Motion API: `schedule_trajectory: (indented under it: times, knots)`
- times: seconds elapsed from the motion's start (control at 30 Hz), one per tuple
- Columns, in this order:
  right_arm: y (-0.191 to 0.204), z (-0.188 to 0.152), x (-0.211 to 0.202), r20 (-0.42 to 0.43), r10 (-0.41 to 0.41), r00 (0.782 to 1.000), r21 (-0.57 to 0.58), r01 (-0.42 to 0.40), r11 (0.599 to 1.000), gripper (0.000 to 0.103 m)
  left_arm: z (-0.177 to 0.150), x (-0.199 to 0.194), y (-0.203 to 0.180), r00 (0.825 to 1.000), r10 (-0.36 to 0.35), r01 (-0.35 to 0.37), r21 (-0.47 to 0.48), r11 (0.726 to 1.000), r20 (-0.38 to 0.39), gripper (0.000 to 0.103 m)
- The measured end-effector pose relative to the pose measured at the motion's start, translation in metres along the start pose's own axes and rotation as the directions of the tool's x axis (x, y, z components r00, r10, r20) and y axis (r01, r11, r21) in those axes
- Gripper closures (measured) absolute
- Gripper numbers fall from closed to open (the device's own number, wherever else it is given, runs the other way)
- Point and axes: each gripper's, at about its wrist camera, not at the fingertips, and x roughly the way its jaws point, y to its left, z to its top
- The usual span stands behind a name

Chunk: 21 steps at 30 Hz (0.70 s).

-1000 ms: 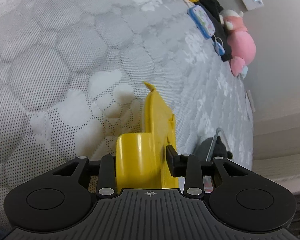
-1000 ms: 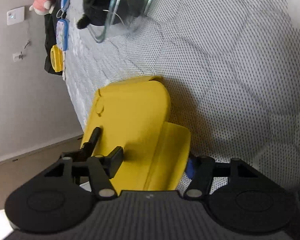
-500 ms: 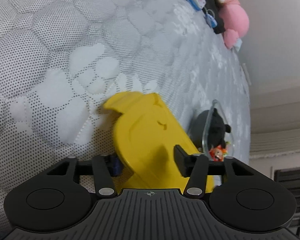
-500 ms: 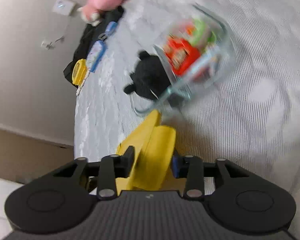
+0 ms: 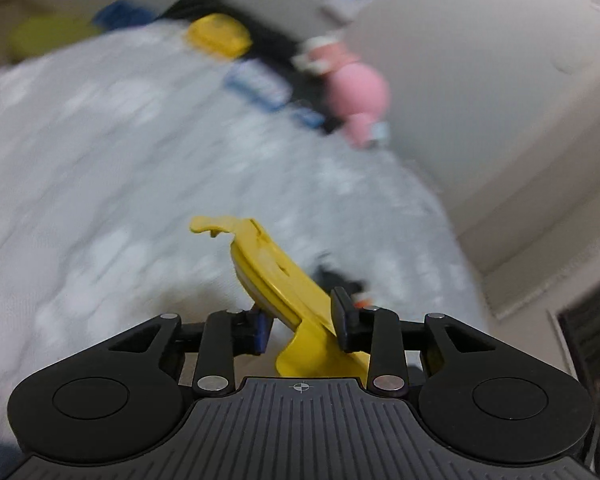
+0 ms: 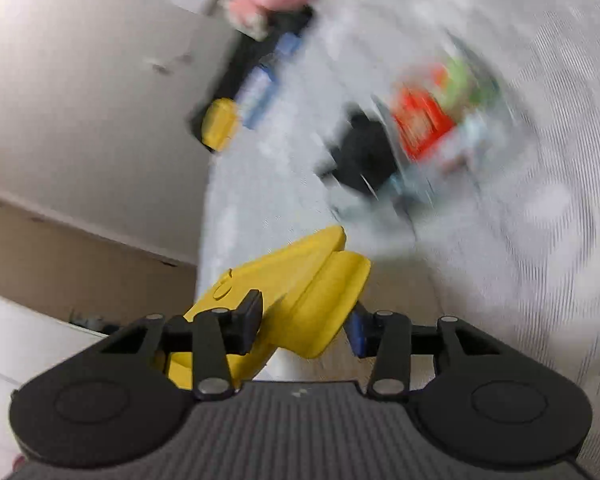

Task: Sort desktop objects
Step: 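Lift and turn the yellow lid with both tools toward the glass container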

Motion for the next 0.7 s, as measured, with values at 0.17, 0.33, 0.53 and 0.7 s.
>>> schedule_trajectory:
  times: [0.17, 0.33, 0.53, 0.7]
  knots:
    - [-0.006, 0.056, -0.024, 0.189, 0.052, 0.981, -0.155, -0.023, 0.988, 0.056, 0.008, 0.065, -0.05, 0.994, -0.108, 0.106, 0.13, 0.986, 0.007, 0.061]
    - [-0.049, 0.1, -0.015, 0.244, -0.068, 0.967, -0.192, 0.117, 0.974, 0.056, -0.022, 0.147, -0.043, 0.983, -0.161, 0.164, 0.041, 0.986, -0.084, 0.059]
    - [-0.084, 0.108, 0.004, 0.255, -0.22, 0.942, -0.171, 0.268, 0.948, 0.057, -0.034, 0.182, -0.018, 0.961, -0.133, 0.14, 0.012, 0.99, -0.243, 0.05]
    - [-0.088, 0.109, 0.01, 0.362, -0.261, 0.895, -0.221, 0.355, 0.908, 0.061, -0.018, 0.186, -0.018, 0.968, -0.08, 0.101, 0.08, 0.992, -0.236, 0.044]
